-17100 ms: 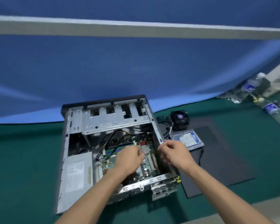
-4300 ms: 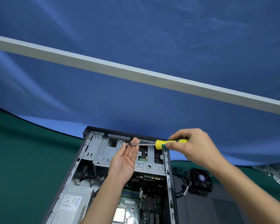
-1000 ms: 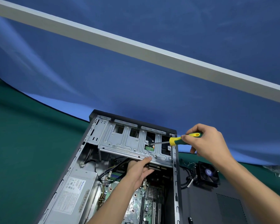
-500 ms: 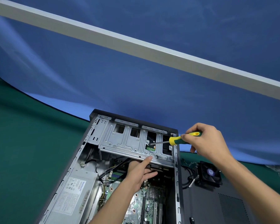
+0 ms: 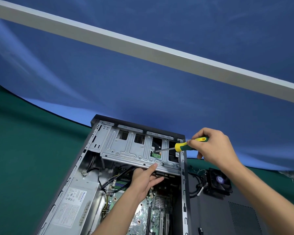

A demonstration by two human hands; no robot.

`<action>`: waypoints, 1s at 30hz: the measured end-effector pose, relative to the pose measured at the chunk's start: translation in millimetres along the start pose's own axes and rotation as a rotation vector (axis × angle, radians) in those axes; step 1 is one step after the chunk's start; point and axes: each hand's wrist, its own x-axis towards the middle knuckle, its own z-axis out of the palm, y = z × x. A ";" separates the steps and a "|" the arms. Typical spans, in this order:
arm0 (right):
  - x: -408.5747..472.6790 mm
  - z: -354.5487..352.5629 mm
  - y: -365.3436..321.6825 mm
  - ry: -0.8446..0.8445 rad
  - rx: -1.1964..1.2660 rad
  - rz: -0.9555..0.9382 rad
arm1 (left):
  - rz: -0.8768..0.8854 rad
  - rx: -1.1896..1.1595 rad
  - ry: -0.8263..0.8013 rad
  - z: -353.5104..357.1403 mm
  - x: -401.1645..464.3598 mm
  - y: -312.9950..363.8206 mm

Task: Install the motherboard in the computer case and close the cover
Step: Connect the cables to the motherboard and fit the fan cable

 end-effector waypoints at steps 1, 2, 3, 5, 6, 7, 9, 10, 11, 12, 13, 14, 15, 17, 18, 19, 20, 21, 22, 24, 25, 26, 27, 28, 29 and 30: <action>0.4 -0.6 0.3 -0.003 0.000 0.002 | 0.007 0.000 0.004 0.2 0.2 -0.2; 0.9 -1.1 0.5 -0.008 -0.002 0.003 | 0.012 0.002 0.006 0.4 0.6 -0.6; 1.3 -1.5 0.7 -0.014 -0.005 0.002 | 0.016 0.001 0.007 0.5 0.3 -0.7; 2.0 -1.9 1.1 -0.028 -0.011 -0.003 | 0.026 -0.008 0.010 0.4 0.8 -0.9; 2.4 -1.7 1.2 -0.033 -0.011 -0.005 | 0.027 -0.009 0.009 0.2 0.9 -1.5; 2.4 -1.4 1.7 -0.038 -0.011 -0.008 | 0.024 -0.012 0.006 0.3 0.6 -1.4; 2.4 -0.2 2.3 -0.048 -0.010 -0.016 | 0.024 -0.020 0.002 -0.4 0.0 -2.1; 2.4 0.6 2.6 -0.053 -0.012 -0.019 | 0.022 -0.018 -0.002 -0.9 -0.5 -2.1; 2.6 1.6 2.8 -0.058 -0.014 -0.021 | 0.023 -0.023 -0.018 -0.9 -1.6 -1.4; 3.1 2.5 2.9 -0.063 -0.017 -0.023 | 0.021 -0.028 -0.031 -0.4 -3.5 -0.1; 3.7 3.2 2.9 -0.066 -0.022 -0.025 | 0.017 -0.035 -0.035 0.1 -5.4 0.9; 4.4 3.9 2.8 -0.068 -0.027 -0.026 | 0.015 -0.038 -0.030 -0.1 -5.8 0.9; 5.1 4.5 2.7 -0.070 -0.032 -0.027 | 0.014 -0.034 -0.026 -0.4 -6.0 0.5; 6.4 5.2 3.2 -0.072 -0.047 -0.027 | 0.009 -0.032 -0.021 -0.6 -6.2 0.4; 7.0 5.7 3.6 -0.071 -0.055 -0.026 | 0.004 -0.031 -0.019 -0.5 -6.0 -0.1; 7.5 6.3 4.0 -0.069 -0.063 -0.025 | 0.002 -0.029 -0.017 -0.5 -6.1 -0.1; 7.9 6.8 4.2 -0.068 -0.069 -0.025 | 0.002 -0.027 -0.017 -0.8 -5.8 0.1; 8.3 7.4 4.2 -0.068 -0.072 -0.026 | 0.001 -0.022 -0.018 -1.3 -5.3 0.0; 8.6 7.9 4.0 -0.068 -0.076 -0.027 | -0.004 -0.016 -0.020 -2.0 -4.3 -0.4; 8.9 8.5 2.7 -0.070 -0.087 -0.025 | -0.009 -0.016 -0.024 -3.5 -2.6 -1.3; 9.2 8.5 1.7 -0.074 -0.094 -0.025 | -0.011 -0.022 -0.026 -3.5 -1.3 -1.8; 9.1 8.3 0.3 -0.078 -0.102 -0.027 | -0.014 -0.028 -0.028 -3.4 -0.1 -2.1; 8.9 8.1 -1.6 -0.082 -0.114 -0.032 | -0.013 -0.035 -0.031 -3.0 -0.1 -1.8; 8.4 8.1 -4.1 -0.087 -0.135 -0.043 | -0.010 -0.045 -0.039 -3.1 0.0 -2.1; 8.0 8.4 -7.7 -0.093 -0.166 -0.057 | -0.008 -0.063 -0.055 -3.2 -0.3 -2.1; 7.4 8.6 -12.0 -0.101 -0.204 -0.074 | -0.008 -0.079 -0.077 -3.6 -0.7 -2.0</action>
